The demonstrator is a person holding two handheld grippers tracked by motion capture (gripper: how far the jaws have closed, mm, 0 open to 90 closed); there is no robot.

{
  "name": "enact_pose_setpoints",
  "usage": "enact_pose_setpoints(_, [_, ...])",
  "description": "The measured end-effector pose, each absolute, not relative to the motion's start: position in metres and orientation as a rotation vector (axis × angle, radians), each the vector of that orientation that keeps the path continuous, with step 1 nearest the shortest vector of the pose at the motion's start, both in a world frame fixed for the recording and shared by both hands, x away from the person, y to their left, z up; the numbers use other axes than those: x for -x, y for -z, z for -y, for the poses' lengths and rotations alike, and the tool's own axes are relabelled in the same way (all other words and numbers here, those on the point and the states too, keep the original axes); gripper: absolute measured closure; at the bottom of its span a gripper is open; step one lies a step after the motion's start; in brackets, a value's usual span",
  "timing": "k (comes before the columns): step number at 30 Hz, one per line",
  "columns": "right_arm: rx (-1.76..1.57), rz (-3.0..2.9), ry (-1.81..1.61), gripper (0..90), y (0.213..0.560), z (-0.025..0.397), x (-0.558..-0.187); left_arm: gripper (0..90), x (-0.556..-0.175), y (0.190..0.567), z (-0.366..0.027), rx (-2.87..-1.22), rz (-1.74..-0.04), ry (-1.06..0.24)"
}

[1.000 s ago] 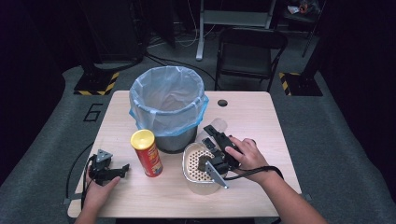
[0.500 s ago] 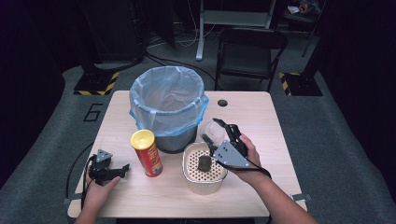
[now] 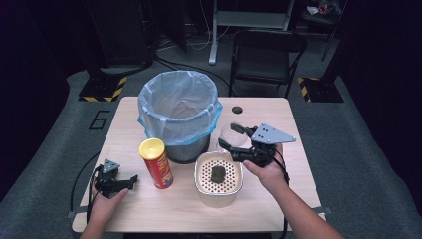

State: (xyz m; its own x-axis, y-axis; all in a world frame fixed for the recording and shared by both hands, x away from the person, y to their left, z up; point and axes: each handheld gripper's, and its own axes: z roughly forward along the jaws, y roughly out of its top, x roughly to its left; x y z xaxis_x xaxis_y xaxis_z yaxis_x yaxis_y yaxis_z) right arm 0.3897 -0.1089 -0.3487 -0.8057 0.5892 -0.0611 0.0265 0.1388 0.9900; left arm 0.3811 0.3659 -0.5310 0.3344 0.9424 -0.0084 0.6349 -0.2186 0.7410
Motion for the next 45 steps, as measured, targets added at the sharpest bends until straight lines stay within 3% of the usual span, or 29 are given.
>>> enact_pose_setpoints(45, [-0.634, -2.127, -1.787, 35.1, 0.292, 0.098, -0.387, 11.6, -0.379, 0.531, -0.365, -1.956, -1.367, -0.599])
